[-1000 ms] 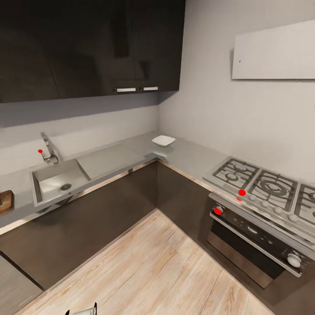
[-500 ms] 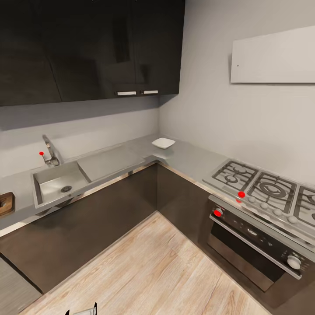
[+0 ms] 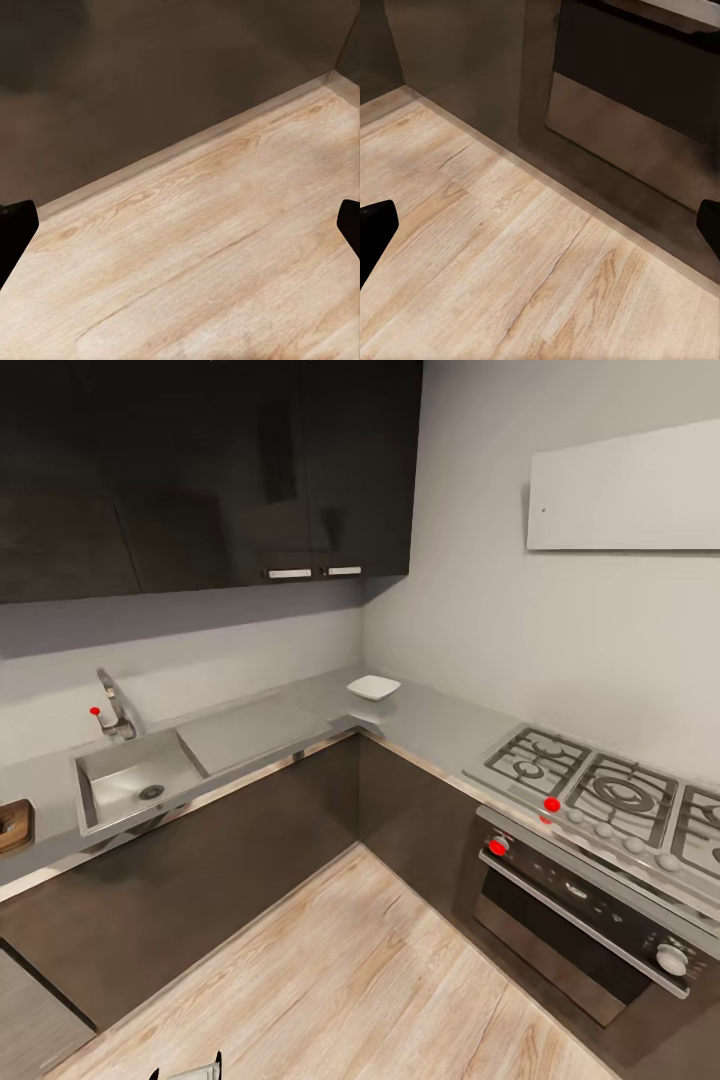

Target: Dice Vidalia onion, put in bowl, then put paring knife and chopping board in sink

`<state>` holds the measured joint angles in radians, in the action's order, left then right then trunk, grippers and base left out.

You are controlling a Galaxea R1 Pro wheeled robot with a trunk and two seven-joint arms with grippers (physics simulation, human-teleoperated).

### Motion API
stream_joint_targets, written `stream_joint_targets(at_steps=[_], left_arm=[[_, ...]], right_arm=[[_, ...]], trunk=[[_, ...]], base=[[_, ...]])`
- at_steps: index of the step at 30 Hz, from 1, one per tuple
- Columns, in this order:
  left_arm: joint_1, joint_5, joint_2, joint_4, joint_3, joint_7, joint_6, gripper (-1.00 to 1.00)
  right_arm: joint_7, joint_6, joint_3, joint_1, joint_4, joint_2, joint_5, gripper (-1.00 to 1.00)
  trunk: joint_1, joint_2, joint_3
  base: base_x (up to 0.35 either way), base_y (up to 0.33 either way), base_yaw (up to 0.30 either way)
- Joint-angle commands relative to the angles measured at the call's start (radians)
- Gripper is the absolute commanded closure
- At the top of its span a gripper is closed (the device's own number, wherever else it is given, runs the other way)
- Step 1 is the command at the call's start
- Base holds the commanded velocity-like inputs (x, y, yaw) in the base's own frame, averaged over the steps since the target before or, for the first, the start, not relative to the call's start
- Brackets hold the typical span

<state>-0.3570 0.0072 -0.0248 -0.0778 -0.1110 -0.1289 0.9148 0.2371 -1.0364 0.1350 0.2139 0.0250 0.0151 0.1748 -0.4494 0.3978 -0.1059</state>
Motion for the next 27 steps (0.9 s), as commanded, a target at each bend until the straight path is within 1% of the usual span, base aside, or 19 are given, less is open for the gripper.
stream_joint_targets(at_steps=[1,27], left_arm=[[-0.002,0.000,0.000,-0.004,-0.004,0.001,0.006,-1.00],[-0.002,-0.001,0.000,-0.004,-0.003,0.002,-0.013,-1.00]], right_arm=[[0.005,-0.002,0.008,0.001,0.000,0.000,0.011,-1.00],[0.005,-0.002,0.008,0.001,0.000,0.001,0.011,-1.00]], trunk=[[-0.001,0.002,-0.002],[-0.001,0.002,-0.002]], base=[[0.000,0.000,0.000],[0.000,0.000,0.000]])
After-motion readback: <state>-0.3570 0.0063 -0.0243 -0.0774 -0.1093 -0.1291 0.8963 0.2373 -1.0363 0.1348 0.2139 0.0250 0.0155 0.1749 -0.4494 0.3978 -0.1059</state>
